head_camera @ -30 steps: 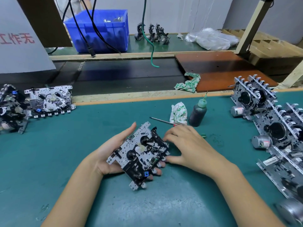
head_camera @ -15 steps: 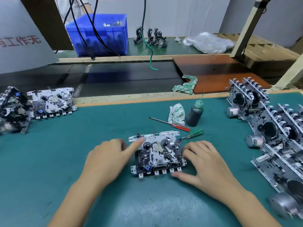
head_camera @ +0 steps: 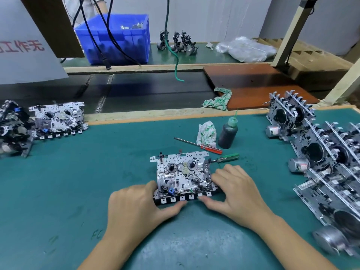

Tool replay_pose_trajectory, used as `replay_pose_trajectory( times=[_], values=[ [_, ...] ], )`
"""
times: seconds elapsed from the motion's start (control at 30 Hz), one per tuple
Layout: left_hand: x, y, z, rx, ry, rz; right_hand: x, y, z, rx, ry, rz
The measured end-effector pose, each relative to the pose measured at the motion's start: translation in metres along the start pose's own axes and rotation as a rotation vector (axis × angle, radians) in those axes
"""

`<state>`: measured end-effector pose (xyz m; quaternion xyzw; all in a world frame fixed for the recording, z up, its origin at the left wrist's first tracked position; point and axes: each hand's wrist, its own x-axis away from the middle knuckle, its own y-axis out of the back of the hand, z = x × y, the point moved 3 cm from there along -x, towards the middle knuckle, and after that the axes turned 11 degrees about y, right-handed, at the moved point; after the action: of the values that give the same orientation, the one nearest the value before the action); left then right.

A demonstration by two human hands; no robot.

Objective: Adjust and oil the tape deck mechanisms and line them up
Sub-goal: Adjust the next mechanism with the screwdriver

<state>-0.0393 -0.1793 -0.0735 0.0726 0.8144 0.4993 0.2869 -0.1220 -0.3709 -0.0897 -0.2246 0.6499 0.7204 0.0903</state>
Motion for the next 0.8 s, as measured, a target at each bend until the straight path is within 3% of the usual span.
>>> replay_pose_trajectory(
  times=[0.23, 0.6, 0.8],
  values=[
    [-0.0013, -0.0093, 0.0051, 0.01, 0.02, 0.001, -0.0013, 0.0009, 0.002, -0.062, 0.061, -0.042],
    [0.001, -0.0069, 0.0075, 0.155, -0.282, 0.126, 0.0005, 0.0019, 0.0009, 0.056, -0.009, -0.099],
    [-0.0007, -0.0072, 0.0092, 0.098, -0.215, 0.102, 0.0012, 0.0024, -0.0007, -0.028, 0.061, -0.068]
  ],
)
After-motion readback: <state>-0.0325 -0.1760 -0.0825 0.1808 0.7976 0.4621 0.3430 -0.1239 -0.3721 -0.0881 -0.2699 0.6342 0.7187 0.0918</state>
